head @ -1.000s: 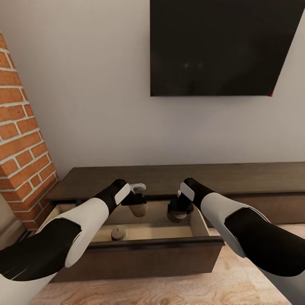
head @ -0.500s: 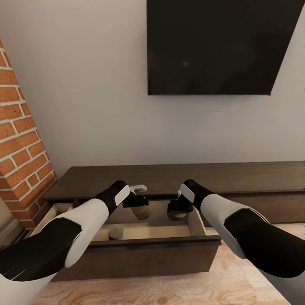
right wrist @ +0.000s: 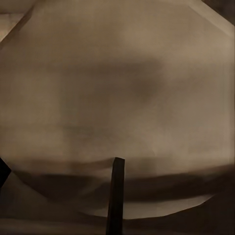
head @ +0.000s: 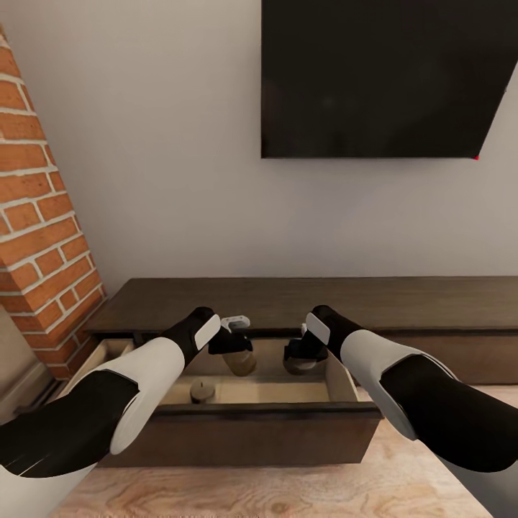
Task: Place each of the two pumpkins and all three candles from the living room inside a cabinet in the living room (use any cabinet), then make sure every cabinet is closed, and position the cauldron so it is next to a table in the living room.
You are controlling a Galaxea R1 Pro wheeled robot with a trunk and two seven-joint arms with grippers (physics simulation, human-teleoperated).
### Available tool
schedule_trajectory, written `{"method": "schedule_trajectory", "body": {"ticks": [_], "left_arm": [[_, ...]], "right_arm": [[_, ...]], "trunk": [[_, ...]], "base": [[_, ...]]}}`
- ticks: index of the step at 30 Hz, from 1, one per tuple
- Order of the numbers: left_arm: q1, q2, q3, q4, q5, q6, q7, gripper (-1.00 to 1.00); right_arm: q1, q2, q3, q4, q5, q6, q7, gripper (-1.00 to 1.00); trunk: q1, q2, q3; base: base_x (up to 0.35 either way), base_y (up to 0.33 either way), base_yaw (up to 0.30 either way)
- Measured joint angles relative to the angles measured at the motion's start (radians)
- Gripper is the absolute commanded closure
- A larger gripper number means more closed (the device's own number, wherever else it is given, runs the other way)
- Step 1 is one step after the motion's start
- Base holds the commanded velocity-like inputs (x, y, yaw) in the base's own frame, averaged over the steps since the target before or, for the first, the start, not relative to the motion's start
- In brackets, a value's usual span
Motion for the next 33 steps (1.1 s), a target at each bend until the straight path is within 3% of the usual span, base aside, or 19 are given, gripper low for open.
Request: {"method": "schedule_trajectory", "body": {"ticks": [9,28,33], "left_arm": [[0.000,0.000,-0.001,0.001,0.002,0.001,-0.002,1.00],[0.000,0.000,-0.001,0.002,0.001,-0.001,-0.003,1.00],[0.000,0.000,0.000,0.001,0.002,-0.003,-0.003,1.00]], "right_arm": [[0.003,0.000,0.000,0.000,-0.001,-0.002,0.000,1.00],[0.005,0.001,0.000,0.000,-0.002,-0.004,0.000,1.00],[0.004,0.002,0.001,0.000,-0.001,-0.050,0.000,1.00]], "trunk": [[0.004,-0.002,-0.037],[0.012,-0.006,-0.140],[0.013,-0.007,-0.156]], "base": [[0.000,0.000,0.027],[0.000,0.000,0.000],[0.000,0.000,0.000]]}}
